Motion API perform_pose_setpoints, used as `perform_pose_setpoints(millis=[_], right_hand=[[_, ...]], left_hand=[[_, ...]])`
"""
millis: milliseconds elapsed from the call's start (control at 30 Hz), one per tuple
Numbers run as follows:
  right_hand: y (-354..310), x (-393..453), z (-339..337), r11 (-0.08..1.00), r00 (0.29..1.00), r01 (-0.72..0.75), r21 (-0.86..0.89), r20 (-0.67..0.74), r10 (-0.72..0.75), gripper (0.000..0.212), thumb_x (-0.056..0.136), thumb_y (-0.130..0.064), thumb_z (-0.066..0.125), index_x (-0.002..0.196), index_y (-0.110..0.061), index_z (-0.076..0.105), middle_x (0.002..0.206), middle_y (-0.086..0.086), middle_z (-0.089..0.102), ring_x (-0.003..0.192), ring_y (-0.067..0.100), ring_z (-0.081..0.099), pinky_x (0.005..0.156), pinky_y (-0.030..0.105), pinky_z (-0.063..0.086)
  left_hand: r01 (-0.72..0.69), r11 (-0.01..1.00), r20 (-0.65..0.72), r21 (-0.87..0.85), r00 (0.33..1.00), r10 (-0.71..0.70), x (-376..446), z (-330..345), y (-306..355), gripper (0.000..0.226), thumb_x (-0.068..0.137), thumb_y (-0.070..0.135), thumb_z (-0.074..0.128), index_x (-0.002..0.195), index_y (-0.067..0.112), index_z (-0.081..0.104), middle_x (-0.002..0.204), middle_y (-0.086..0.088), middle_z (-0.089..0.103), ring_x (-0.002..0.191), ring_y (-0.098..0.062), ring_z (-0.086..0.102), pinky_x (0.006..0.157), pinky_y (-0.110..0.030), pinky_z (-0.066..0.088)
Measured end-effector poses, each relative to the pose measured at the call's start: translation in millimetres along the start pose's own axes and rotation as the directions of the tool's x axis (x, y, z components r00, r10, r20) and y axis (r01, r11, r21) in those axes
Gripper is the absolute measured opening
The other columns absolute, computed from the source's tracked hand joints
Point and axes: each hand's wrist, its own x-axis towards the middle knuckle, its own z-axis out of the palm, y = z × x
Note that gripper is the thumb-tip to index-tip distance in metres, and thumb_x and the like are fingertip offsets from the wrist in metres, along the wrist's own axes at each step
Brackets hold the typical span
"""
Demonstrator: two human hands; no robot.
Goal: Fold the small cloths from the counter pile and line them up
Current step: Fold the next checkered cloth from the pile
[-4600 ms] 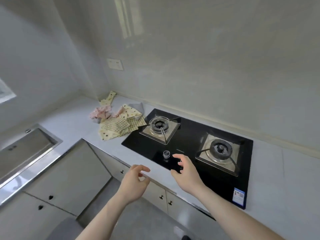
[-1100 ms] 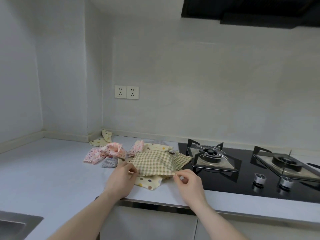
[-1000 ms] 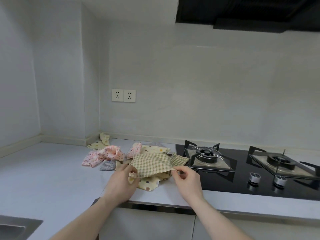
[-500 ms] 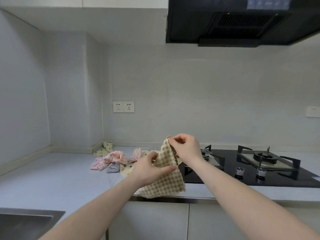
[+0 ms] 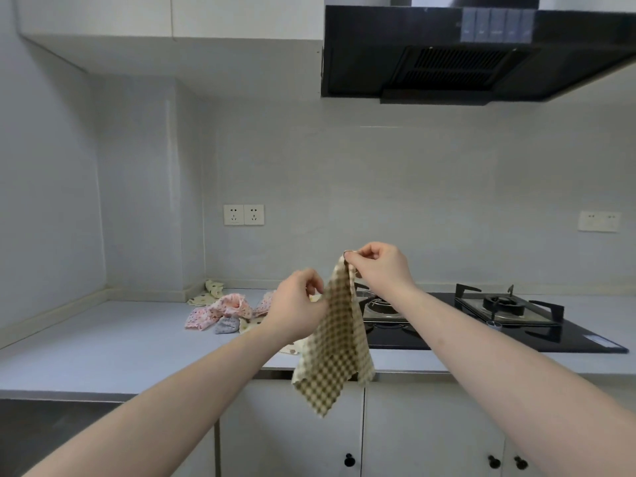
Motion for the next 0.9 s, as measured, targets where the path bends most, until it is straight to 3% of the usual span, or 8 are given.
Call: perform_pose_setpoints(millis=[67,200,333,500,567,633,767,900], right_hand=[[-3.4,-2.1,-2.3,1.0,1.0,0.002,-0.012,0.021,-0.002,0.024,0.082,-0.033,0.078,0.066,-0.019,0.066,0.059,-0.009,0.068,0.077,0.024,0.074,0.07,0.029,0.052],[-10.0,-5.5,-2.9,0.999,0.998,0.03,-0.015,0.052,-0.029,0.023,0.084,-0.032,0.077,0.07,-0.018,0.066,0.063,-0.007,0.067,0.081,0.026,0.074,0.064,0.027,0.049],[-13.1,-7.3,2.0,1.0,0.996,0.025,-0.006,0.09,-0.025,0.024,0.087,-0.033,0.075,0.072,-0.017,0.066,0.066,-0.004,0.07,0.08,0.025,0.074,0.063,0.029,0.051],[-14.7,-6.9,3.1,0.999,0.989,-0.001,0.046,0.15,-0.006,0.022,0.093,-0.03,0.073,0.079,-0.015,0.063,0.075,-0.001,0.074,0.061,0.003,0.071,0.048,0.021,0.048],[-13.0,-5.6,0.9,0.999,0.987,0.002,0.054,0.16,-0.011,0.022,0.094,-0.031,0.072,0.081,-0.015,0.063,0.077,-0.002,0.076,0.061,0.003,0.071,0.051,0.024,0.05],[-9.9,-5.4,-1.3,0.999,0.984,0.008,0.05,0.176,-0.017,0.021,0.095,-0.031,0.072,0.086,-0.014,0.064,0.076,-0.004,0.077,0.062,0.005,0.073,0.058,0.031,0.052],[-2.6,-5.9,-3.2,0.999,0.981,0.017,0.049,0.19,-0.026,0.019,0.094,-0.028,0.074,0.093,-0.011,0.067,0.074,0.001,0.076,0.06,0.011,0.07,0.067,0.04,0.06],[2.5,-5.7,-1.4,0.999,0.987,0.017,0.043,0.157,-0.024,0.017,0.09,-0.031,0.078,0.089,-0.016,0.071,0.079,0.004,0.077,0.072,0.019,0.073,0.076,0.042,0.061]], left_hand=[[0.031,0.995,0.087,-0.093,0.996,-0.022,-6.4,-4.7,5.0,0.011,0.087,0.023,0.07,0.092,0.026,0.061,0.09,0.011,0.061,0.071,-0.011,0.057,0.06,-0.026,0.045],[0.096,0.993,0.242,-0.066,0.967,-0.077,-12.5,-6.8,4.4,0.048,0.077,0.049,0.08,0.114,0.03,0.056,0.113,0.02,0.059,0.1,-0.005,0.062,0.079,-0.03,0.053],[0.1,0.992,0.204,0.076,0.972,-0.113,-9.4,-1.1,-6.1,0.049,0.083,0.045,0.075,0.122,0.025,0.054,0.121,0.011,0.058,0.107,-0.011,0.059,0.088,-0.036,0.055],[0.14,0.989,0.058,-0.053,0.989,-0.137,-3.4,3.5,-6.2,0.018,0.089,0.035,0.069,0.101,0.026,0.06,0.103,0.008,0.063,0.084,-0.014,0.061,0.074,-0.036,0.055],[0.13,0.985,-0.035,-0.114,0.99,-0.135,-0.8,1.2,-2.3,0.006,0.095,0.028,0.063,0.096,0.025,0.058,0.095,0.006,0.065,0.077,-0.018,0.062,0.068,-0.037,0.053],[0.139,0.974,-0.023,-0.178,0.989,-0.145,-0.1,-3.8,2.5,0.002,0.099,0.024,0.059,0.098,0.022,0.058,0.085,0.003,0.072,0.071,-0.022,0.07,0.059,-0.033,0.053],[0.201,0.963,0.191,-0.182,0.968,-0.166,-4.2,-8.4,15.5,0.025,0.09,0.036,0.072,0.105,0.02,0.059,0.068,-0.001,0.076,0.052,-0.017,0.069,0.044,-0.021,0.045],[0.192,0.981,0.2,-0.012,0.962,-0.186,-4.8,-2.0,14.9,0.05,0.065,0.057,0.081,0.098,0.026,0.059,0.063,0.002,0.073,0.044,-0.008,0.06,0.046,-0.025,0.047]])
